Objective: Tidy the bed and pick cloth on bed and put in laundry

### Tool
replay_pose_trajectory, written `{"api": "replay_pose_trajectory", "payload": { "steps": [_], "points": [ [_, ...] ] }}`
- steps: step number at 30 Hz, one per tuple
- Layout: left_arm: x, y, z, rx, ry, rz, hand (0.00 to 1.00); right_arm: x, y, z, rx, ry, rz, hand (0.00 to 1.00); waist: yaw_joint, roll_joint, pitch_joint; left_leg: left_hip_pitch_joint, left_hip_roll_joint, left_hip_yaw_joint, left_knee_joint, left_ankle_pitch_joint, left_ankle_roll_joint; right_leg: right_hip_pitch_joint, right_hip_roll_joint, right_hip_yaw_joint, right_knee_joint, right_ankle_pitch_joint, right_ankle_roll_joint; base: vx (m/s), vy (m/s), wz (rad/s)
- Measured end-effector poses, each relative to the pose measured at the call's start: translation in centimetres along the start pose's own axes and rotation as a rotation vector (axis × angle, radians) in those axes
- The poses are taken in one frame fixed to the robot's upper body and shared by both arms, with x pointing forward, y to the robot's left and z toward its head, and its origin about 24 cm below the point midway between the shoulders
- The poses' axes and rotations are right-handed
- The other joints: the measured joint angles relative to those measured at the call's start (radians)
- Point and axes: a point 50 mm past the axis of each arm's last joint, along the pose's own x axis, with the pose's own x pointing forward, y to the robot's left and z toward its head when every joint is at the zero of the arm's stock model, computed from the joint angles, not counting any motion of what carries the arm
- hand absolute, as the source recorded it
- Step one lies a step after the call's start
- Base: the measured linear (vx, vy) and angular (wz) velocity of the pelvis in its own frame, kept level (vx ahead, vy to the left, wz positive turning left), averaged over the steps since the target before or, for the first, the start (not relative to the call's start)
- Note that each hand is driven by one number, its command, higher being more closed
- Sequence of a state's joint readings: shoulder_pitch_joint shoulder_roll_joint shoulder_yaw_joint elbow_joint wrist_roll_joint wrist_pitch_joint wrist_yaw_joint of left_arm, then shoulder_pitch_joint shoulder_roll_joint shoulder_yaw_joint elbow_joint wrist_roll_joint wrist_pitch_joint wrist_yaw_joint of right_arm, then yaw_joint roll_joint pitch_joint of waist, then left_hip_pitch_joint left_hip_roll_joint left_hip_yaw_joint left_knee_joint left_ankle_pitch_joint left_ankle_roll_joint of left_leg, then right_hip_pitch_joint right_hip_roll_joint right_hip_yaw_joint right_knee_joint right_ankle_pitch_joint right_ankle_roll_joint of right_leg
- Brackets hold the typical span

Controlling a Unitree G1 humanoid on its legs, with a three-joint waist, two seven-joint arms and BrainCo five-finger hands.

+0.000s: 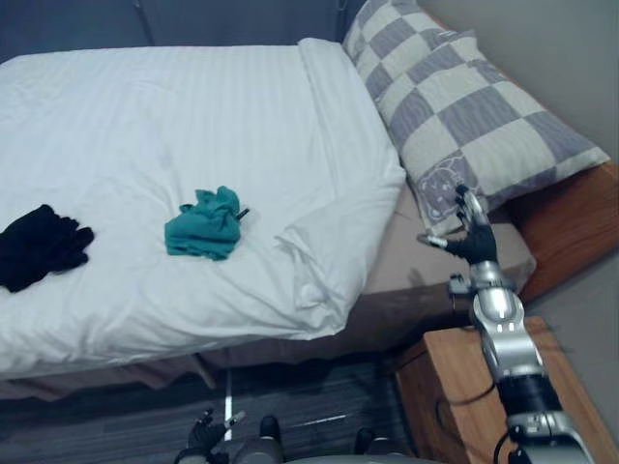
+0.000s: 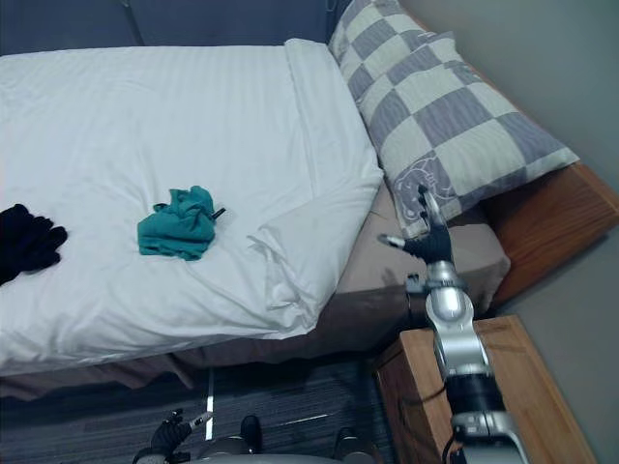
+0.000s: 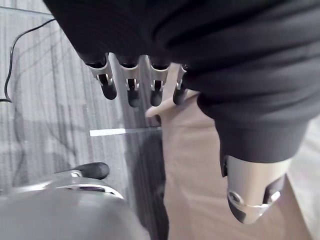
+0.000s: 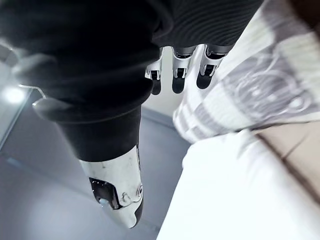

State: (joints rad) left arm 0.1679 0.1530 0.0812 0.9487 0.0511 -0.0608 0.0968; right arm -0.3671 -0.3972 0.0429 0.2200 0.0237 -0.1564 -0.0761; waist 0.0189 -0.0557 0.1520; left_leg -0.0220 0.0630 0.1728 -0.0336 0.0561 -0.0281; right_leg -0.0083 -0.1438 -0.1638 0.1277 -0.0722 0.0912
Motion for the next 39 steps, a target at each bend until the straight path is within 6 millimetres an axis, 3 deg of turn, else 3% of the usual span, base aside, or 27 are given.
{"api": "replay_pose_trajectory", "payload": {
  "steps": [1, 2, 4, 6, 8, 10, 11, 14, 15, 18, 22, 25, 30, 31, 34, 36, 37, 38, 39],
  "points": [
    [0.0, 0.1, 0.1, 0.002, -0.001, -0.004, 0.00, 0.8, 0.4, 0.7, -0.010, -0.017, 0.027, 0.00, 0.001, 0.001, 0.006, -0.004, -0.003, -0.008, -0.007, 0.008, 0.000, 0.000, 0.000, -0.001, -0.004, 0.004, -0.005, -0.05, 0.055, 0.43],
    [0.2, 0.1, 0.6, 0.005, -0.017, -0.008, 0.00, 2.8, 1.3, 2.5, -0.027, -0.069, 0.072, 0.00, 0.010, 0.001, 0.032, -0.020, -0.004, -0.017, -0.012, 0.019, 0.003, -0.009, 0.002, -0.009, -0.008, 0.013, -0.019, -0.07, 0.046, 0.38],
    [0.7, 0.2, 2.5, 0.003, -0.067, -0.013, 0.00, 5.2, 1.5, 5.0, -0.055, -0.136, 0.096, 0.00, 0.029, 0.002, 0.071, -0.075, 0.000, -0.025, 0.000, 0.031, 0.005, -0.051, 0.005, -0.021, -0.005, 0.024, -0.031, -0.10, 0.038, 0.39],
    [1.3, 0.0, 5.8, -0.020, -0.158, -0.030, 0.00, 7.8, 1.1, 8.2, -0.119, -0.203, 0.093, 0.00, 0.056, 0.023, 0.149, -0.139, 0.004, -0.039, 0.004, 0.078, 0.008, -0.110, 0.008, -0.045, 0.009, 0.034, -0.036, -0.08, 0.022, 0.51],
    [1.4, -0.1, 7.5, -0.040, -0.209, -0.035, 0.00, 8.9, 1.2, 9.4, -0.140, -0.212, 0.099, 0.00, 0.058, 0.036, 0.201, -0.176, 0.000, -0.062, 0.005, 0.103, 0.014, -0.139, 0.006, -0.062, 0.026, 0.034, -0.036, -0.05, 0.007, 0.45],
    [1.5, -0.4, 8.9, -0.052, -0.254, -0.046, 0.00, 9.6, 1.5, 9.5, -0.174, -0.184, 0.120, 0.00, 0.068, 0.051, 0.254, -0.214, -0.004, -0.084, 0.014, 0.112, 0.011, -0.173, 0.002, -0.078, 0.049, 0.036, -0.032, -0.02, 0.005, 0.37],
    [1.4, -1.0, 9.8, -0.037, -0.280, -0.068, 0.00, 9.7, 1.2, 8.6, -0.201, -0.135, 0.118, 0.00, 0.079, 0.066, 0.281, -0.231, -0.010, -0.095, 0.020, 0.113, 0.010, -0.189, -0.001, -0.080, 0.066, 0.032, -0.028, 0.01, 0.008, 0.24],
    [1.3, -1.8, 10.7, -0.009, -0.313, -0.097, 0.00, 9.8, 0.8, 6.8, -0.266, -0.043, 0.129, 0.00, 0.080, 0.091, 0.294, -0.289, -0.020, -0.110, 0.041, 0.113, 0.010, -0.257, -0.018, -0.083, 0.129, 0.006, -0.022, 0.02, -0.007, 0.21],
    [1.3, -2.0, 11.0, -0.004, -0.320, -0.102, 0.00, 9.8, 0.6, 6.5, -0.290, -0.028, 0.129, 1.00, 0.080, 0.097, 0.297, -0.298, -0.022, -0.114, 0.045, 0.113, 0.010, -0.270, -0.023, -0.085, 0.146, 0.000, -0.025, 0.01, -0.018, 0.22],
    [1.3, -2.5, 12.2, 0.000, -0.348, -0.122, 0.00, 10.1, -0.6, 5.9, -0.386, 0.010, 0.108, 1.00, 0.075, 0.117, 0.308, -0.315, -0.035, -0.125, 0.052, 0.113, 0.010, -0.315, -0.053, -0.086, 0.229, -0.046, -0.018, 0.01, -0.038, 0.16],
    [1.3, -2.8, 12.9, 0.012, -0.377, -0.131, 0.00, 10.1, -2.3, 4.9, -0.429, 0.063, 0.066, 1.00, 0.065, 0.120, 0.308, -0.313, -0.047, -0.148, 0.061, 0.113, 0.009, -0.319, -0.075, -0.109, 0.288, -0.086, -0.021, 0.01, -0.049, 0.20],
    [1.2, -3.0, 12.6, 0.019, -0.370, -0.155, 0.00, 9.8, -3.3, 4.3, -0.390, 0.084, 0.007, 1.00, 0.066, 0.120, 0.308, -0.292, -0.045, -0.148, 0.049, 0.115, 0.007, -0.305, -0.073, -0.109, 0.286, -0.088, -0.022, 0.01, -0.055, 0.02],
    [1.1, -2.5, 12.1, 0.019, -0.377, -0.157, 0.00, 7.3, -4.8, 1.0, -0.243, 0.166, -0.077, 1.00, 0.052, 0.115, 0.306, -0.194, -0.040, -0.122, -0.002, 0.117, 0.004, -0.216, -0.058, -0.089, 0.215, -0.071, -0.012, 0.04, -0.047, -0.15],
    [1.1, -2.4, 12.0, 0.015, -0.378, -0.159, 0.00, 6.8, -5.0, 0.5, -0.222, 0.180, -0.089, 0.00, 0.052, 0.113, 0.305, -0.186, -0.038, -0.110, -0.003, 0.117, 0.004, -0.207, -0.053, -0.079, 0.199, -0.064, -0.009, 0.06, -0.030, -0.46],
    [1.0, -2.4, 11.9, 0.011, -0.381, -0.161, 0.00, 3.8, -6.3, -2.1, -0.099, 0.242, -0.176, 0.00, 0.040, 0.101, 0.297, -0.144, -0.025, -0.066, -0.029, 0.116, 0.004, -0.163, -0.031, -0.048, 0.122, -0.018, 0.000, 0.07, -0.020, -0.44],
    [0.9, -2.0, 11.2, 0.001, -0.369, -0.147, 0.00, 1.5, -6.1, -4.5, 0.008, 0.319, -0.230, 0.00, 0.012, 0.070, 0.279, -0.103, -0.025, -0.044, -0.049, 0.116, 0.003, -0.127, -0.026, -0.034, 0.089, -0.006, 0.006, 0.08, -0.012, -0.31],
    [0.9, -1.8, 10.4, -0.005, -0.350, -0.140, 0.00, -0.7, -6.0, -6.7, 0.074, 0.403, -0.265, 0.00, -0.001, 0.044, 0.247, -0.079, -0.025, -0.022, -0.058, 0.111, -0.003, -0.108, -0.024, -0.019, 0.072, -0.003, 0.007, 0.09, -0.005, -0.41],
    [0.8, -1.7, 9.5, -0.005, -0.327, -0.139, 0.00, -4.5, -6.6, -9.6, 0.146, 0.535, -0.353, 0.00, -0.007, 0.018, 0.199, -0.057, -0.026, 0.002, -0.058, 0.100, -0.015, -0.084, -0.023, -0.006, 0.047, 0.001, 0.011, 0.09, -0.001, -0.44],
    [0.8, -1.7, 9.1, -0.002, -0.319, -0.138, 0.00, -6.0, -7.0, -10.6, 0.168, 0.583, -0.390, 0.00, -0.007, 0.011, 0.182, -0.048, -0.025, 0.012, -0.058, 0.094, -0.013, -0.078, -0.020, 0.002, 0.040, 0.002, 0.011, 0.10, 0.002, -0.40]
  ]
}}
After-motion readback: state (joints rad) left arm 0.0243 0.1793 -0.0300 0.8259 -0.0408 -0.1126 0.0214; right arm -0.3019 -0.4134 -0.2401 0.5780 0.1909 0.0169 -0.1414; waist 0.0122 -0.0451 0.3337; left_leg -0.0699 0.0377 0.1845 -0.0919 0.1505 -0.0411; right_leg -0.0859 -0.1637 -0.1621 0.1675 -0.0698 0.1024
